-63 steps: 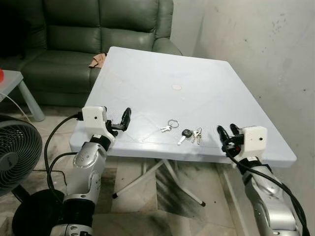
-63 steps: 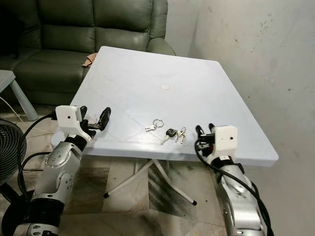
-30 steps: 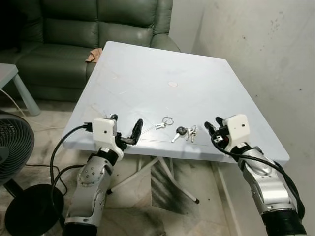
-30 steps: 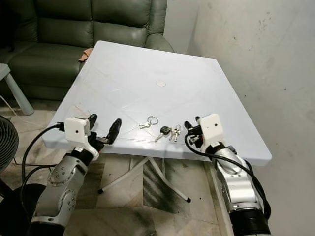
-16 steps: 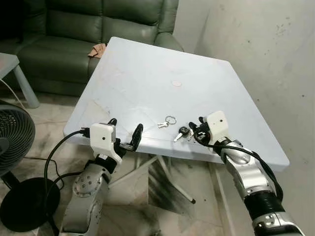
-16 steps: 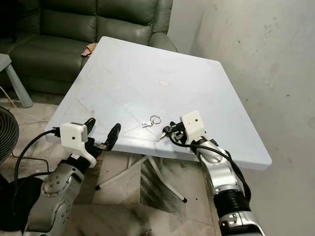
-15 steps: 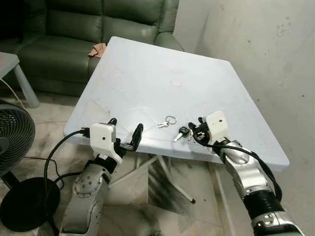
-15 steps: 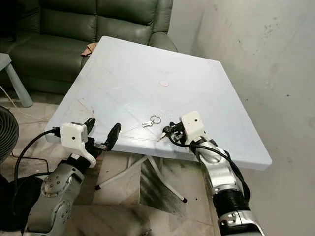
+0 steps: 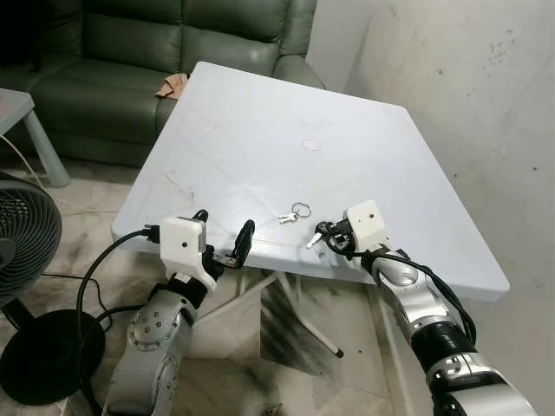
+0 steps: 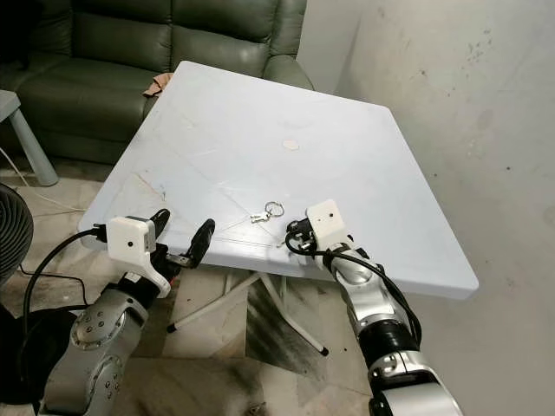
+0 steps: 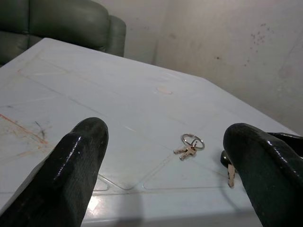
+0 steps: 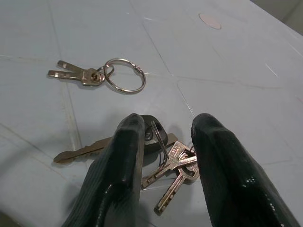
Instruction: Hang keys on a hook
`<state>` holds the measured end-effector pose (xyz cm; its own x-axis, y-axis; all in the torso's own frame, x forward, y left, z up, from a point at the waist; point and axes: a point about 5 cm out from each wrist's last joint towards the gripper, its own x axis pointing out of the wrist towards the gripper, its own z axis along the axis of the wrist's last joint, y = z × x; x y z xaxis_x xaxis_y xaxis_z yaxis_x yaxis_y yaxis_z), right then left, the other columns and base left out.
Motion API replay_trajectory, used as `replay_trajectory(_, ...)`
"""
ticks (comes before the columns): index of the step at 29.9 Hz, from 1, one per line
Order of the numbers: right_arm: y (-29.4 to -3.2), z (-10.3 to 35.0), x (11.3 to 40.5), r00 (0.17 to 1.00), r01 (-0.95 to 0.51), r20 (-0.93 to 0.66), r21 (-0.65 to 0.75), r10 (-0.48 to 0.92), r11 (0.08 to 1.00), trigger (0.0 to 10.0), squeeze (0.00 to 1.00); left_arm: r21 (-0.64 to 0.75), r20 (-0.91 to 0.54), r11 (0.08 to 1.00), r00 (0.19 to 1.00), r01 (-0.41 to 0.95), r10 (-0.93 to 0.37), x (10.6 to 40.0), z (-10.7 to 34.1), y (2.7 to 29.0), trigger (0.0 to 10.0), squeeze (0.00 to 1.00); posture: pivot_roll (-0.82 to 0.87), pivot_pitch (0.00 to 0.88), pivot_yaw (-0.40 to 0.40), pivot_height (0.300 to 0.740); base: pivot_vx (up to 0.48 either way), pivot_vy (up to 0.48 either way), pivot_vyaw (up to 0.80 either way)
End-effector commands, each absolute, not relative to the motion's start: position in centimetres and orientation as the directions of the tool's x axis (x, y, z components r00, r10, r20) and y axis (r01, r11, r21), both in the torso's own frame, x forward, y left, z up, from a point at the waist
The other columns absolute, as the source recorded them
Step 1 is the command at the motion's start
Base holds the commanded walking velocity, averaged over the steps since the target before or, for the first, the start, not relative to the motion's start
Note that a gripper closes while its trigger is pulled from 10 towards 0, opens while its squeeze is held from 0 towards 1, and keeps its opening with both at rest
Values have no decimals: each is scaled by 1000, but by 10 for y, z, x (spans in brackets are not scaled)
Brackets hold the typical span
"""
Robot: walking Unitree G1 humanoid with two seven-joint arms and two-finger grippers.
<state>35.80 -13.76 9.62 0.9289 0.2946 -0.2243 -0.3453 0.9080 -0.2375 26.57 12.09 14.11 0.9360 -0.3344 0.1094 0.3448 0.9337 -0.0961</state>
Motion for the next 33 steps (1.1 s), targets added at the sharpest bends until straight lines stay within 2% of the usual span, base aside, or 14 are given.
replay_trajectory(1, -140, 99, 361, 936, -327, -218, -249, 277, 911, 10000, 0, -94, 110, 928, 930, 361, -350, 263, 143, 115, 10000, 0, 210, 61, -192, 740, 0, 0, 0)
replay_trajectory(30, -135, 97, 368, 947, -263, -236, -180, 218, 948, 10000, 0, -100, 78, 937, 942, 334, -328, 250, 144, 119, 10000, 0, 237, 126, -194, 740, 0, 0, 0)
replay_trajectory(31, -134, 96, 369, 947, -261, -238, -174, 216, 950, 9059, 0, -99, 76, 938, 942, 332, -326, 250, 144, 119, 10000, 0, 238, 128, -194, 740, 0, 0, 0)
replay_trajectory(32, -134, 96, 369, 947, -260, -237, -174, 215, 950, 9059, 0, -99, 76, 938, 943, 332, -325, 250, 144, 119, 10000, 0, 239, 130, -195, 740, 0, 0, 0)
replay_trajectory(33, -134, 97, 369, 948, -258, -236, -172, 214, 951, 8196, 0, -100, 75, 939, 943, 330, -323, 249, 144, 119, 10000, 0, 240, 131, -195, 740, 0, 0, 0)
